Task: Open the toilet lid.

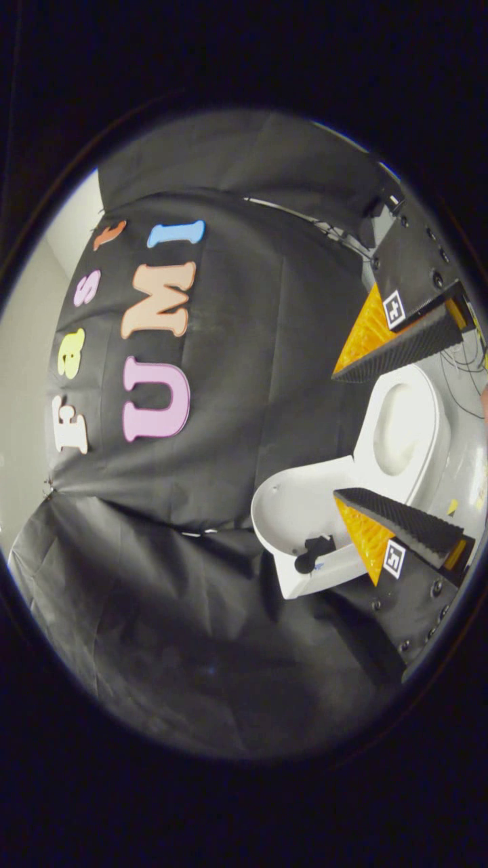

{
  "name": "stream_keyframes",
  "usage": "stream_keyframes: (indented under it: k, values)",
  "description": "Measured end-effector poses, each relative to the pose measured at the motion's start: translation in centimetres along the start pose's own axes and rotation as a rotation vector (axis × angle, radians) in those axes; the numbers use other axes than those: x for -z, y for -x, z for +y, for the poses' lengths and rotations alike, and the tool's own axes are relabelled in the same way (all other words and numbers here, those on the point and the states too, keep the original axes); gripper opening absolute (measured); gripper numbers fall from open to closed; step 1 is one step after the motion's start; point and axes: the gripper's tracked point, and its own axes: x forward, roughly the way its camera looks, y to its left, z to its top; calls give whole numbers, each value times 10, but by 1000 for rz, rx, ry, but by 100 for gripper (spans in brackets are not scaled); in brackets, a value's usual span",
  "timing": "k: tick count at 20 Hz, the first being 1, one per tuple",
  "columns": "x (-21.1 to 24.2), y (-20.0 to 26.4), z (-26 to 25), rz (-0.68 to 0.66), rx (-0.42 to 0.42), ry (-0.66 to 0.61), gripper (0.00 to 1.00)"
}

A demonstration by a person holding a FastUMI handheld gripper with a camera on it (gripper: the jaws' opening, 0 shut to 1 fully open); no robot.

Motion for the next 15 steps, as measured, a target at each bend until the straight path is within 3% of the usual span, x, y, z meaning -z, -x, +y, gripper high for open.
stream_keyframes:
  k: [15]
  values:
    - [2, -7, 15, 7, -29, -11, 97]
